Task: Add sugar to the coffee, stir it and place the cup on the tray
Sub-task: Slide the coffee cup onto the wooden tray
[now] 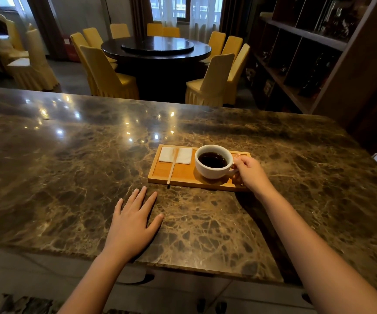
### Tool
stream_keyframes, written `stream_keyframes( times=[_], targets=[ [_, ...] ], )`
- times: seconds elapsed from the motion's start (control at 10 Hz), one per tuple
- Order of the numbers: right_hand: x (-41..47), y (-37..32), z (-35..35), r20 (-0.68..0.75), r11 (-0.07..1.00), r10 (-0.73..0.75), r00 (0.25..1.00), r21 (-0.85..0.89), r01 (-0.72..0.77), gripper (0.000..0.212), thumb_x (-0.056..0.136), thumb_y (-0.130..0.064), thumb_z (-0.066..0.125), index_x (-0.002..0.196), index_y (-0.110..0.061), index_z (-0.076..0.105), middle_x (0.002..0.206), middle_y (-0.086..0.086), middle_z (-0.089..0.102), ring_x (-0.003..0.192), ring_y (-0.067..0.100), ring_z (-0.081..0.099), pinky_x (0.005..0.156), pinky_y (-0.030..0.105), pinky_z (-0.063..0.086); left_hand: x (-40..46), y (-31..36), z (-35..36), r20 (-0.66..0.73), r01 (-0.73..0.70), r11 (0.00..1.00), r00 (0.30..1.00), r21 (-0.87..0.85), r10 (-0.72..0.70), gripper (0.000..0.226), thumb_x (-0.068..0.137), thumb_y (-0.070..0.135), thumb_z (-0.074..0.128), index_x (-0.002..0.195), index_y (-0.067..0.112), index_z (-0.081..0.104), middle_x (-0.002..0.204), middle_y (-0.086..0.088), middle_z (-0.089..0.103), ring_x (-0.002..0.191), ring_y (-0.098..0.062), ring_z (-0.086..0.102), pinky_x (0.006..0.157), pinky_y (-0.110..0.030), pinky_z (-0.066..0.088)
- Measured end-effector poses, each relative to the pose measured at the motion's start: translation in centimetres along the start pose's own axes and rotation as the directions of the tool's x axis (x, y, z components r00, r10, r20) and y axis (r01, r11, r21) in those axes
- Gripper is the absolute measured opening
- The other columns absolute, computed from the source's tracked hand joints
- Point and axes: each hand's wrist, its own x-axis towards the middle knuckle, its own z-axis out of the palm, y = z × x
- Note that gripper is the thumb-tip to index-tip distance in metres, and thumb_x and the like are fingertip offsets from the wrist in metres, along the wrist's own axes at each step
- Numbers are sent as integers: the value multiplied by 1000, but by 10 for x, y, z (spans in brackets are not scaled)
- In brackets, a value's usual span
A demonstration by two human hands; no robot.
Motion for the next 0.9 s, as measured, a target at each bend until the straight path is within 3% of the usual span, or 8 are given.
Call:
stream_keyframes(
  times=[0.4,0.5,0.9],
  targets=[
    [21,-9,3,-42,993,-17,999,-113,12,27,97,-23,38,86,-10,60,75,6,60,71,22,57,56,27,44,-1,1,-1,7,1,1000,1000,-2,-1,77,73,67,4,142,36,11,155,2,5,141,-11,-3,116,-43,-2],
    [23,-10,5,-44,993,-11,999,-115,6,28,97,-23,38,90,-8,60,85,11,63,75,23,58,62,31,47,-1,1,-1,5,0,1000,1000,1,0,76,73,67,5,142,36,11,156,2,5,141,-11,-3,116,-43,-1],
    [19,-15,-2,-78,999,24,997,-43,-27,20,95,-24,44,101,-8,56,89,11,63,65,17,60,65,34,55,-1,2,-2,15,-10,1000,1000,0,10,76,73,67,5,142,35,12,156,1,6,141,-12,-2,115,-43,-1]
  ],
)
